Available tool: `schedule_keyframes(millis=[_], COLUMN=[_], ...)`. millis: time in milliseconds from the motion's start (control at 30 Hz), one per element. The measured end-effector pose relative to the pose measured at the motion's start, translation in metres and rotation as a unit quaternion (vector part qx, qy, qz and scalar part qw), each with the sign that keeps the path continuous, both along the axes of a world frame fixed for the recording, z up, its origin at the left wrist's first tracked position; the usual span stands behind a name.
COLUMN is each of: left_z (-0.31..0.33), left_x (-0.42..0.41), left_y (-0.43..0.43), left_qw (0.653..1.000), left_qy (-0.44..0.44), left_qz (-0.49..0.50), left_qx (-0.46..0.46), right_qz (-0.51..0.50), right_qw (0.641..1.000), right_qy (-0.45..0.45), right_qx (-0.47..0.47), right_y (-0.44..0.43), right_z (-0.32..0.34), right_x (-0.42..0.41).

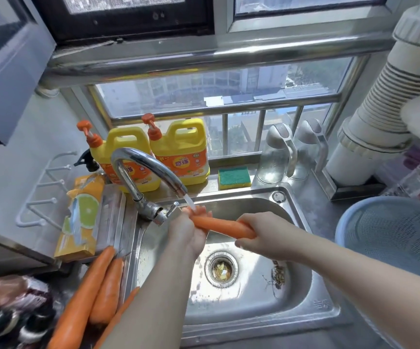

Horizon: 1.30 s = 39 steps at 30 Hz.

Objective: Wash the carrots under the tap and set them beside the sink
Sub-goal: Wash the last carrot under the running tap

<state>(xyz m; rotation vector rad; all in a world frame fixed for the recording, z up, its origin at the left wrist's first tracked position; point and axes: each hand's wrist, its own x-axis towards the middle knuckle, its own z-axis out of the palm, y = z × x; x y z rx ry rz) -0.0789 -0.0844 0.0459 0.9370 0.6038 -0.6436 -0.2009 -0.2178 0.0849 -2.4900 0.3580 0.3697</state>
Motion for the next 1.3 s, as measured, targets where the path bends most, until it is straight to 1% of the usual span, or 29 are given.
schedule_keyframes(millis=[33,100,167,267,333,467,533,600,667,767,833,933,1067,1133,1200,1267,1300], left_z=[-0.003,-0.01,-0.015,-0.019,-0.022,-0.014,-0.009,-0.013,-0.021,-0.018,-0.009,-0.007,-0.013,-0.012,-0.006,-0.002,0.0], left_x=[0.001,0.005,0.009,0.012,0.016,0.004,-0.008,-0.011,0.0,0.01,0.005,-0.007,-0.027,-0.029,-0.023,-0.011,-0.007], left_y=[0.002,0.007,0.01,0.012,0.015,0.011,0.001,-0.005,-0.004,-0.002,-0.004,-0.011,-0.02,-0.021,-0.02,-0.02,-0.02], left_qw=[1.0,0.999,0.998,0.998,0.996,0.993,0.994,0.997,0.998,0.994,0.994,0.995,0.999,0.999,0.997,0.995,0.996], left_qy=[-0.005,0.013,0.029,0.032,0.039,0.046,0.031,0.033,0.044,0.072,0.055,0.019,-0.021,-0.037,-0.041,-0.027,-0.011], left_qz=[0.008,0.03,0.038,0.04,0.041,-0.047,-0.067,-0.045,0.015,0.073,0.088,0.098,0.031,-0.001,-0.002,0.017,0.022], left_qx=[0.009,-0.009,-0.03,-0.028,-0.069,-0.096,-0.078,-0.049,-0.031,-0.034,-0.028,-0.008,0.008,0.037,0.069,0.092,0.089], right_qz=[0.004,0.007,0.012,0.011,-0.004,-0.029,-0.026,-0.017,0.006,0.018,0.012,0.001,-0.055,-0.061,-0.027,0.017,0.033], right_qw=[1.0,1.0,1.0,1.0,1.0,0.999,0.999,0.999,0.998,0.997,0.998,1.0,0.991,0.988,0.996,1.0,0.998], right_qy=[0.004,0.003,0.001,0.002,-0.01,-0.013,-0.009,-0.009,-0.012,-0.021,-0.016,0.024,0.064,0.069,0.042,-0.006,-0.023], right_qx=[0.003,0.003,-0.002,-0.011,-0.015,-0.021,-0.021,-0.032,-0.06,-0.07,-0.054,0.012,0.109,0.122,0.076,-0.013,-0.055], right_y=[-0.001,-0.003,-0.003,-0.005,-0.008,-0.007,-0.002,0.002,0.006,0.012,0.012,0.009,0.014,0.019,0.026,0.036,0.04], right_z=[0.001,0.004,0.006,0.009,0.008,0.0,-0.004,-0.004,-0.005,-0.004,-0.003,-0.004,-0.009,-0.01,-0.009,-0.006,-0.005], right_x=[0.0,-0.001,-0.003,-0.004,-0.003,0.001,0.004,0.004,0.004,0.006,0.011,0.019,0.032,0.037,0.036,0.034,0.033])
